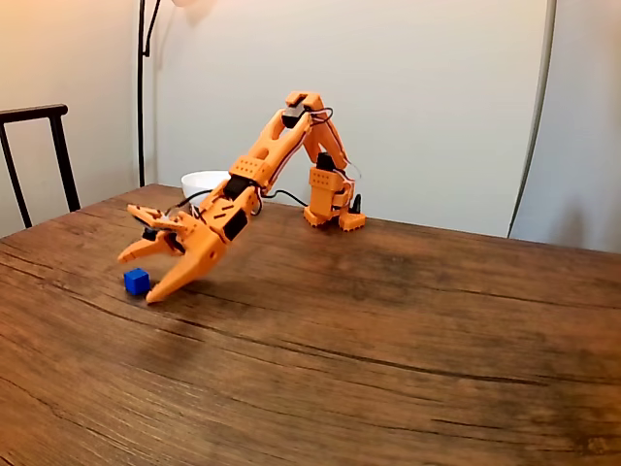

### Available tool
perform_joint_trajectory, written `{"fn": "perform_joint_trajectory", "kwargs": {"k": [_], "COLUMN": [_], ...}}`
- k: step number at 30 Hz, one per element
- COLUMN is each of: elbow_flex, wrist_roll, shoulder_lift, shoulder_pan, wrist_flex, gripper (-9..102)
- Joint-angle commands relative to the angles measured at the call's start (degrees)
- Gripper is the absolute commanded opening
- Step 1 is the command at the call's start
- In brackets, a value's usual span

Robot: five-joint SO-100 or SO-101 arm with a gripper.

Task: Grasp the cube and drop it in the bowl

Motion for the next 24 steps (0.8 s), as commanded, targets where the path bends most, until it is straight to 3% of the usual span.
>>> {"fn": "perform_joint_trajectory", "kwargs": {"k": [1,7,14,24], "elbow_flex": [-2.5,-2.5,-2.5,-2.0], "wrist_roll": [0.3,0.3,0.0,-1.3], "shoulder_lift": [0.4,-1.3,-4.0,-4.8], "shoulder_pan": [-0.5,-0.3,0.2,1.2], "wrist_flex": [-1.3,-2.4,-4.9,-4.7], "gripper": [52,52,37,29]}}
